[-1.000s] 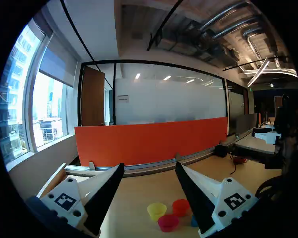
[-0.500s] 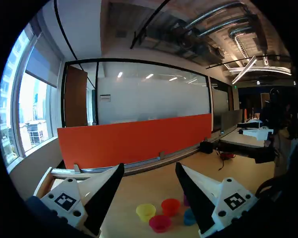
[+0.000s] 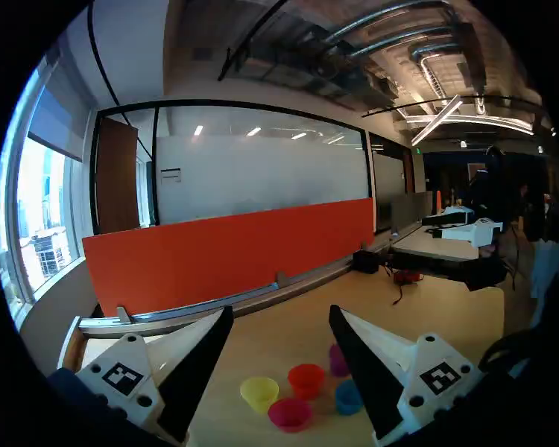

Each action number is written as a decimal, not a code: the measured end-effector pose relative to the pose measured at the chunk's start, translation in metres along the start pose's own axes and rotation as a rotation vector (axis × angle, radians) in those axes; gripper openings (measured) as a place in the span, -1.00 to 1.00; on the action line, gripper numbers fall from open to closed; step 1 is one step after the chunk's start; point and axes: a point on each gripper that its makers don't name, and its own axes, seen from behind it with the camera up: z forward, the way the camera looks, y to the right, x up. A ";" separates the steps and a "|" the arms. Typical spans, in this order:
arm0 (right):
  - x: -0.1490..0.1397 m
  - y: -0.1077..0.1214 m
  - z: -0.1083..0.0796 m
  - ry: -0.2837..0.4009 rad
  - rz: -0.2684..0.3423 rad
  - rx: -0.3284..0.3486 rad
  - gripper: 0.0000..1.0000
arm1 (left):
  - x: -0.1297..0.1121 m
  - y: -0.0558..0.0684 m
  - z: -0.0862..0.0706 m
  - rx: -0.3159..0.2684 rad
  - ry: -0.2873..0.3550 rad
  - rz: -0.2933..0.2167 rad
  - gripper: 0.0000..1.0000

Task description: Pour water

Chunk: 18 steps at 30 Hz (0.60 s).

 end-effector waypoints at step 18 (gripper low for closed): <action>-0.040 -0.022 0.000 -0.110 -0.037 0.164 0.98 | -0.051 0.042 0.018 -0.190 -0.114 0.002 0.91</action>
